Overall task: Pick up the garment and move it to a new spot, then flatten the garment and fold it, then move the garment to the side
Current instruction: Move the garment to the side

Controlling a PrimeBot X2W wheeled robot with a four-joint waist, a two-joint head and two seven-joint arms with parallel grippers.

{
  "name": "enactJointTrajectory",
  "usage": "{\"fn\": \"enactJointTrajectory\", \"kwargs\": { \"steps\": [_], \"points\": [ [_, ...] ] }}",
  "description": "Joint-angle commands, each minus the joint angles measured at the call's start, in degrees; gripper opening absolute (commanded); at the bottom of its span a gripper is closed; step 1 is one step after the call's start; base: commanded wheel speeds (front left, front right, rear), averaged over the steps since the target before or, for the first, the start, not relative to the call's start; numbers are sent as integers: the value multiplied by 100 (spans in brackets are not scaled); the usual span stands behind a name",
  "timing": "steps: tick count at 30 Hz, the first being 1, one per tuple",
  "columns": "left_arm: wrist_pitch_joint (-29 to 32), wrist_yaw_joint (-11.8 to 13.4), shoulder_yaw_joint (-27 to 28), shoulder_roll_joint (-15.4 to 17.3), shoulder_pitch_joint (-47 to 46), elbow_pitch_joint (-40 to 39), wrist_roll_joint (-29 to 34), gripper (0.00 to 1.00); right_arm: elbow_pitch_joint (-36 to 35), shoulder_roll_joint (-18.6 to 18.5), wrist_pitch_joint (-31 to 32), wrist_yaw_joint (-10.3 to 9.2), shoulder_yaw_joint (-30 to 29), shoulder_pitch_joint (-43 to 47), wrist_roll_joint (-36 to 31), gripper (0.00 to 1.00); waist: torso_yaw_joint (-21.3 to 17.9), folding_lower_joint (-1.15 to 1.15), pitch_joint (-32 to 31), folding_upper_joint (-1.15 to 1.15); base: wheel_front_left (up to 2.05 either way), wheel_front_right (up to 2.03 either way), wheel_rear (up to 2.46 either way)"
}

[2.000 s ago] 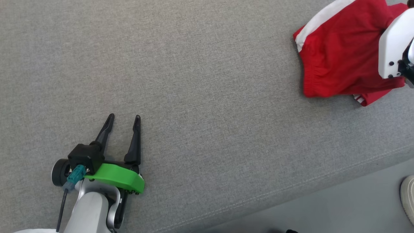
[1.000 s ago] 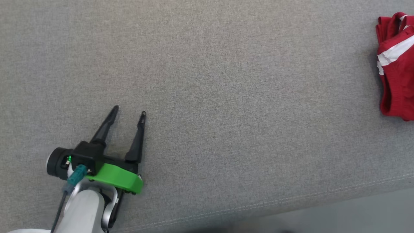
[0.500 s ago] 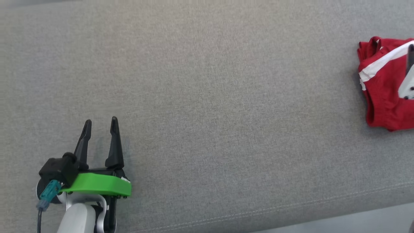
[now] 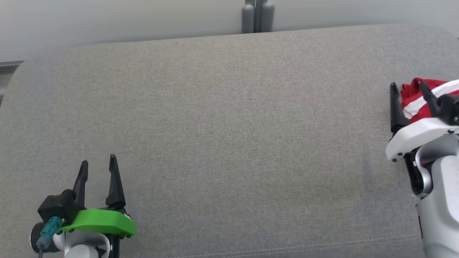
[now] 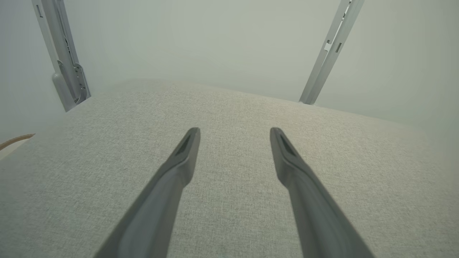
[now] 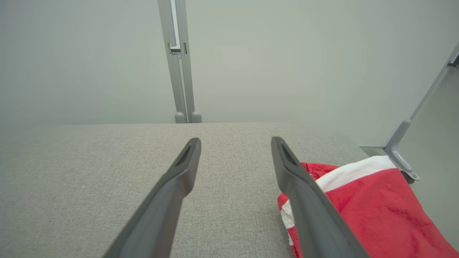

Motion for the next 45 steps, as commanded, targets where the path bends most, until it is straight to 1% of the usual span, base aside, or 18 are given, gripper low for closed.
{"fn": "enactJointTrajectory", "kwargs": {
  "steps": [1,5,8,11,12,17,21,24,28,32,34,40,45],
  "points": [
    [-2,36,26,51,79,28,6,100,-89,62,-117,-5,66,165,43,100,282,0,-257,0,0,0,0],
    [-33,17,47,86,160,88,12,100,-390,218,-521,-7,295,600,77,100,438,0,-361,0,0,0,0],
    [-65,14,66,106,209,130,42,100,-533,397,-748,-7,296,880,45,100,547,0,-456,0,0,0,0],
    [-70,7,66,118,298,187,91,100,-594,534,-850,-7,266,1172,-98,100,644,0,-561,0,0,0,0],
    [-77,-5,56,110,337,208,96,100,-589,555,-820,-7,292,1297,-269,100,678,0,-604,0,0,0,0],
    [-106,-58,58,121,533,270,162,100,-641,782,-919,-7,61,1735,-388,100,737,0,-779,0,0,0,0],
    [-115,-147,19,103,619,341,215,100,-664,824,-972,-7,-40,1957,-358,100,743,0,-853,0,0,0,0],
    [-110,-202,-30,121,662,409,268,100,-607,833,-953,-7,39,2086,-191,100,716,0,-886,0,0,0,0],
    [-113,-245,-33,119,649,448,323,100,-538,828,-912,-7,68,2199,-174,100,629,0,-878,0,0,0,0],
    [-114,-250,5,109,678,461,358,100,-467,829,-905,-7,72,2199,-153,100,540,0,-872,0,0,0,0],
    [-113,-244,30,97,717,475,370,100,-389,831,-852,-7,122,2209,-273,100,477,0,-861,0,0,0,0],
    [-114,-312,70,124,775,574,404,100,-187,829,-882,-7,271,2107,-160,100,334,0,-787,0,0,0,0],
    [-114,-355,109,81,765,586,429,100,-117,830,-912,-7,370,2123,-108,100,310,0,-722,0,0,0,0]
  ]
}}
